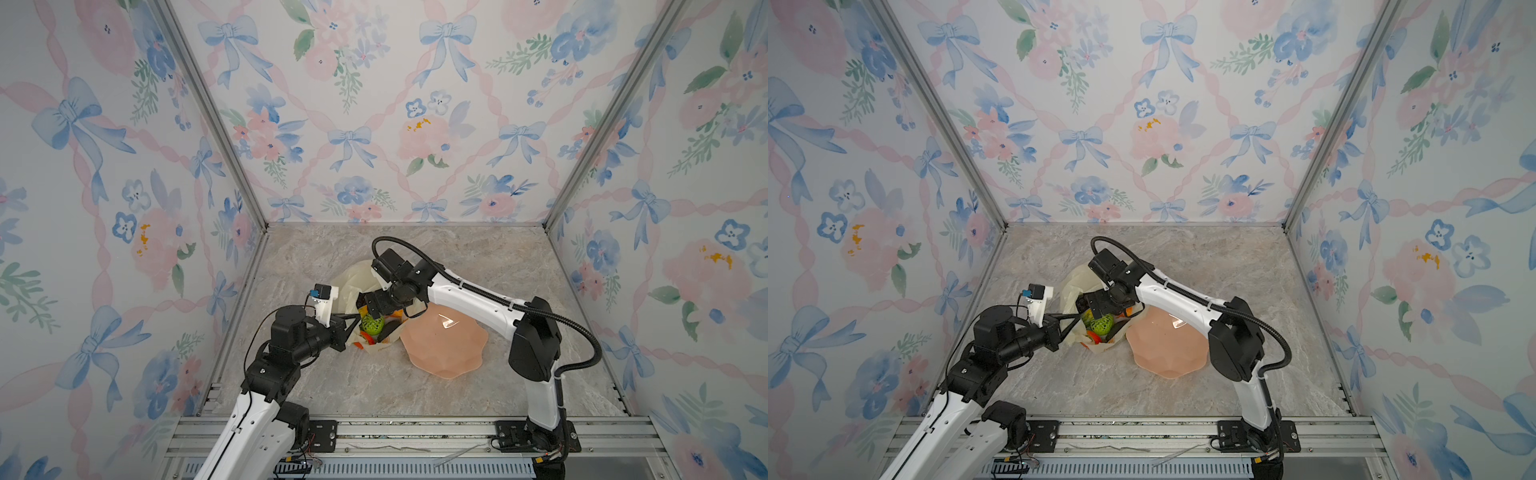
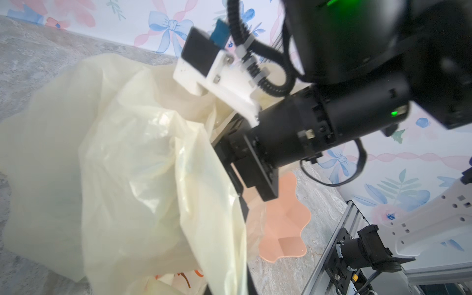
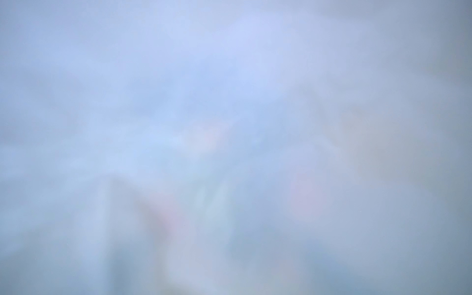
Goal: Place the fruits into the plastic bag
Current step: Place the fruit in the plastic bag, then pick up the plastic bag from the center of the table.
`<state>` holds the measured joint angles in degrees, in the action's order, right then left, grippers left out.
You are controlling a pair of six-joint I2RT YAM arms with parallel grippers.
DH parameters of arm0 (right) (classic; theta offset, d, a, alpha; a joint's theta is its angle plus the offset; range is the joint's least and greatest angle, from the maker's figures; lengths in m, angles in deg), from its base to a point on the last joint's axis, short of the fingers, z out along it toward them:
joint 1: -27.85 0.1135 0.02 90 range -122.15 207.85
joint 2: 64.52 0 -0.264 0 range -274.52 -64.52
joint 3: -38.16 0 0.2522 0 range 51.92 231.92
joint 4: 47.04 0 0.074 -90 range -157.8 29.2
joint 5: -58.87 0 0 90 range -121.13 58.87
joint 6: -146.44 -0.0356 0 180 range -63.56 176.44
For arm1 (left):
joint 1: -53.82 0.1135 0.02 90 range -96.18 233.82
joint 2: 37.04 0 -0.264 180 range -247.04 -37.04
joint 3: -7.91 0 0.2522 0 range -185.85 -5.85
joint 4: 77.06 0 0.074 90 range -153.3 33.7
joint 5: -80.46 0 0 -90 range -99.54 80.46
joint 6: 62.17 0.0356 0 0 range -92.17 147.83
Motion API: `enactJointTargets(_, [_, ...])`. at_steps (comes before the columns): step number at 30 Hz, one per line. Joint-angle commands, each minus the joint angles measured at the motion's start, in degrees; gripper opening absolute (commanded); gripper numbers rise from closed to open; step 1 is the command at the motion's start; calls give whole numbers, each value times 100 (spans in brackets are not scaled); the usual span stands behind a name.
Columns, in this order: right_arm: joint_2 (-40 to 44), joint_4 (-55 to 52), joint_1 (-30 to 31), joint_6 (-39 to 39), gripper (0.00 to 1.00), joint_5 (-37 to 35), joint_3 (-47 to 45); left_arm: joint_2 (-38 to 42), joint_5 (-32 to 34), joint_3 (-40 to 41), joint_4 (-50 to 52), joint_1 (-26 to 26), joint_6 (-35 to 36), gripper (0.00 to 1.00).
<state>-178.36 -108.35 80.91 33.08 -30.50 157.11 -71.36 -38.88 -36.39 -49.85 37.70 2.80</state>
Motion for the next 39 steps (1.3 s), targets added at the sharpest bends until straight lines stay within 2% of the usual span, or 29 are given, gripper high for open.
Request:
enactJointTargets(1, [579,-359,128,11,96,8,108,40,25,3,9,-32,131,0])
enactJointTargets(4, [874,-341,132,-50,96,425,64,40,19,0,12,-40,132,0])
enactJointTargets(7, [1123,-151,134,-169,96,1156,-27,23,16,4,8,-38,131,0])
enactJointTargets(18, [2092,1460,60,-1049,96,3333,-383,-12,25,-1,8,-45,144,0])
enactJointTargets(24, [2648,1983,-6,-1424,96,3692,-322,-13,25,-1,8,-49,136,0])
enactJointTargets(29, [3319,1752,-293,-1349,96,3238,-377,-30,16,-4,8,-51,139,0])
enactJointTargets(31, [3540,1145,-406,-1117,96,2572,-315,-30,16,-1,8,-45,141,0])
enactJointTargets(36, [3759,-692,-404,-609,96,97,-237,-39,8,-1,9,-57,143,0])
enactJointTargets(39, [3790,-1214,-291,-468,96,-780,-394,-39,8,-4,8,-54,141,0])
